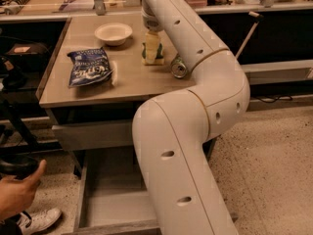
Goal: Place sponge into middle drawer
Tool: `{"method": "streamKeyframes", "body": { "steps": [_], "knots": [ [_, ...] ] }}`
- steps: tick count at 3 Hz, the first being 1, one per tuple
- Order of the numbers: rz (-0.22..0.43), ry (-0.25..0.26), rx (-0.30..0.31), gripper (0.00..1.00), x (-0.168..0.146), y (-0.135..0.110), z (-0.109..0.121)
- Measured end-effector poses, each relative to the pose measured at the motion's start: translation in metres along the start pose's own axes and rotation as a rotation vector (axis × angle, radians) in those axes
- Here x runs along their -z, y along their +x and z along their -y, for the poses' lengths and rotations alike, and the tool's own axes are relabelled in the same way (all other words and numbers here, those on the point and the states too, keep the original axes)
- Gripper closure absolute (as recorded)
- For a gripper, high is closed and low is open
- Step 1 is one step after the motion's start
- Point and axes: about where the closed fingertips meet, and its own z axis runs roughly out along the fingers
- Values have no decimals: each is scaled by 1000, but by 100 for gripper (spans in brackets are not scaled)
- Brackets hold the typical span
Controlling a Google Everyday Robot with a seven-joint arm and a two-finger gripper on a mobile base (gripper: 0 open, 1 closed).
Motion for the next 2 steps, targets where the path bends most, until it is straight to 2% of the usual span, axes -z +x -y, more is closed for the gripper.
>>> {"method": "streamKeyframes", "body": {
  "steps": [2],
  "knots": [
    [-37,1,3,0,-17,10,4]
  ]
}}
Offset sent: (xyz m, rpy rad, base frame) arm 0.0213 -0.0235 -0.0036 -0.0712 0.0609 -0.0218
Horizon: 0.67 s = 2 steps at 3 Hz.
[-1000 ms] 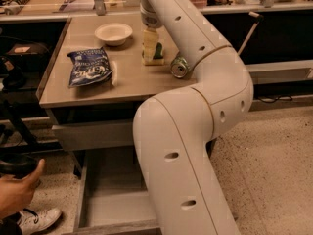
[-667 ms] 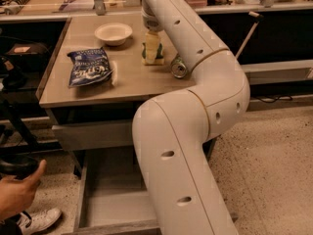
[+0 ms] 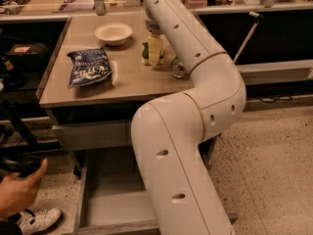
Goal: Place sponge into middle drawer
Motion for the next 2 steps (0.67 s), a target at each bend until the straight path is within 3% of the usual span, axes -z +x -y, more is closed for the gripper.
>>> {"method": "streamKeyframes", "body": {
  "steps": [2],
  "knots": [
    [-16,-3,24,0,-10,-1,0]
  ]
}}
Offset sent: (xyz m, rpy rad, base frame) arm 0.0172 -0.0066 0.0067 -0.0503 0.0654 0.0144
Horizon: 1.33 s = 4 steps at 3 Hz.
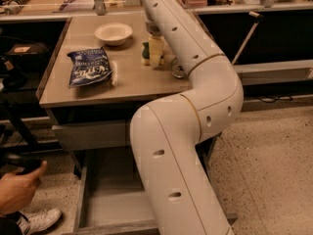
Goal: Place sponge into middle drawer
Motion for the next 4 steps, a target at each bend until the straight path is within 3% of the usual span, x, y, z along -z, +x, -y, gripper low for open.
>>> {"method": "streamKeyframes", "body": {
  "steps": [2,3,4],
  "knots": [
    [-28,-65,109,0,-10,-10,-19],
    [-26,-58,199,0,7,-14,-20],
    [-8,-15,270,0,18,-22,-11]
  ]
}}
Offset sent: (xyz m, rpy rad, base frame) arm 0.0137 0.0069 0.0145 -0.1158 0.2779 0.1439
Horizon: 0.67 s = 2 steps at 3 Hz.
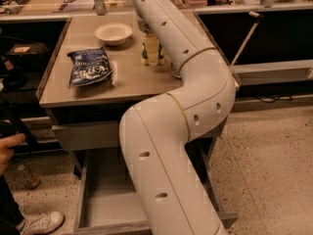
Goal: Place sponge into middle drawer
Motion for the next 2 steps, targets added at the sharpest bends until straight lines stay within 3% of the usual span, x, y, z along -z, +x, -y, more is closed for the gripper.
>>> {"method": "streamKeyframes", "body": {
  "steps": [2],
  "knots": [
    [10,-22,-3,0,3,14,-7]
  ]
}}
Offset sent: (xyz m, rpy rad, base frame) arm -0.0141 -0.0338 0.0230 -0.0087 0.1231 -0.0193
